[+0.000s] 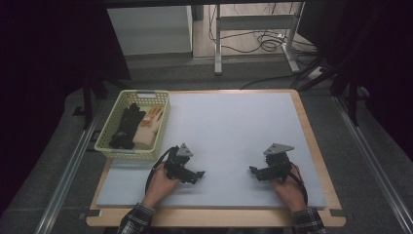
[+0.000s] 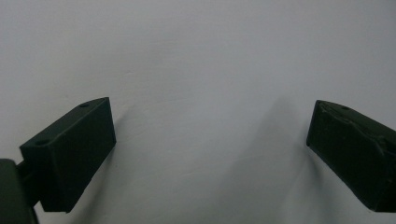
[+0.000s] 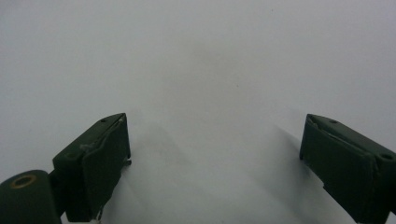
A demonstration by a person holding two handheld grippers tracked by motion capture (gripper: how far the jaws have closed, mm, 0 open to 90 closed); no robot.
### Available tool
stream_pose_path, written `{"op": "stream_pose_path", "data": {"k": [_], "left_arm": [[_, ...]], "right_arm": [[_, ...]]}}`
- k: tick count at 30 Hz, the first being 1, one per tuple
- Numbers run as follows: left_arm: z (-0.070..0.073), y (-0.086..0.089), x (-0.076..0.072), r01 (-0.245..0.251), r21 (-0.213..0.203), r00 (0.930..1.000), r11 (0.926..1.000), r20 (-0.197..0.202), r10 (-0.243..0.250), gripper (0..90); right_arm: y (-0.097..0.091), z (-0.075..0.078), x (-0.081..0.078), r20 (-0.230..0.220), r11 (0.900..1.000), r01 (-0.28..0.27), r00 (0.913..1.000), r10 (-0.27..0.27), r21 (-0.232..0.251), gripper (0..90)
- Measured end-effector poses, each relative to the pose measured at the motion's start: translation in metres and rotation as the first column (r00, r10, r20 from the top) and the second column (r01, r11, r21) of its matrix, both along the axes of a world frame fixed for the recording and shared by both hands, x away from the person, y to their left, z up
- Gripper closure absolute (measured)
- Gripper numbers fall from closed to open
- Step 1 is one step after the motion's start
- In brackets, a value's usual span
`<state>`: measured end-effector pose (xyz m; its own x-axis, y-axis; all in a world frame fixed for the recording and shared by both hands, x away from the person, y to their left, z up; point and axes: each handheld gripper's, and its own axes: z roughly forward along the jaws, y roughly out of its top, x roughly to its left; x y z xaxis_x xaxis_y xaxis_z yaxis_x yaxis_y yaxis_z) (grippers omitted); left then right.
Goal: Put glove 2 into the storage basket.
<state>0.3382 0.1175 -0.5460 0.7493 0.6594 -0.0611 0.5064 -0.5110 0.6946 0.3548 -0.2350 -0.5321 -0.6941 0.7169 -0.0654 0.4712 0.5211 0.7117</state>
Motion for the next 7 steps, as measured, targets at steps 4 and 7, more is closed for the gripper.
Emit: {"op": "stream_pose_path", "data": {"k": [4, 7], "left_arm": [[-0.001, -0.0022, -0.0012, 0.004, 0.018, 0.9999, 0.9998, 0.012, -0.004, 0.0], [-0.001, -0.0025, -0.0014, 0.007, 0.023, 0.9999, 0.9997, 0.012, -0.007, 0.0]], "right_arm": [[0.0, 0.0, 0.0, 0.0, 1.0, 0.0, 1.0, 0.0, 0.0, 8.3], [-0.0002, -0.0003, -0.0003, -0.001, 1.0, 0.001, 1.0, -0.001, 0.002, 8.3]]}}
